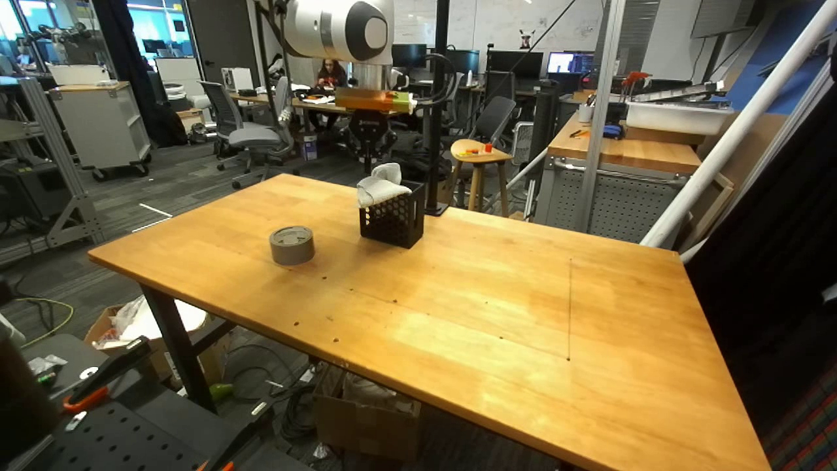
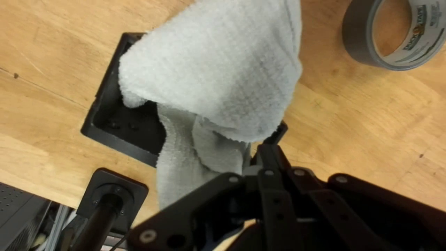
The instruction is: Put the towel inside the black box
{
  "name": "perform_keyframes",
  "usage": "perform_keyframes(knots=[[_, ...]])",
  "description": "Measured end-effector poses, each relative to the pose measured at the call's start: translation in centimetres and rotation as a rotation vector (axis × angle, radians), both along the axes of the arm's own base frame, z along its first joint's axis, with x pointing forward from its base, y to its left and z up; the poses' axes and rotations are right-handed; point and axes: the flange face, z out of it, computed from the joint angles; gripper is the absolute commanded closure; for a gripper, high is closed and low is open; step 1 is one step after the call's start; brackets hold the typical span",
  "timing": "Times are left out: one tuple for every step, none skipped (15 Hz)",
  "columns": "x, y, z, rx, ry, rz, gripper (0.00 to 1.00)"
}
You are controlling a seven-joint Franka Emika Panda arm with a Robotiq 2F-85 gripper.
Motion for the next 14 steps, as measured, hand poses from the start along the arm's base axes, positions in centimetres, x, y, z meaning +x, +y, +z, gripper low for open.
perform_keyframes(knots=[[-0.7,0.7,0.5,-0.003,0.002,-0.008,0.97],[-1.4,1.5,0.8,-0.006,0.007,-0.017,0.97],[-2.2,2.4,0.9,-0.008,0.010,-0.027,0.97],[-2.9,3.2,0.9,-0.010,0.011,-0.037,0.97],[-3.7,3.9,0.7,-0.012,0.016,-0.047,0.97],[-4.5,4.6,0.3,-0.014,0.020,-0.059,0.97],[-5.2,5.2,-0.1,-0.016,0.023,-0.070,0.97],[-5.9,5.6,-0.6,-0.017,0.027,-0.081,0.97],[-6.5,5.9,-1.2,-0.019,0.033,-0.091,0.97],[-7.1,6.0,-1.8,-0.021,0.039,-0.100,0.97],[-7.6,5.9,-2.3,-0.023,0.045,-0.107,0.97],[-7.9,5.7,-2.8,-0.025,0.052,-0.111,0.97],[-8.1,5.4,-3.2,-0.028,0.057,-0.116,0.97],[-8.3,5.0,-3.5,-0.032,0.061,-0.122,0.97]])
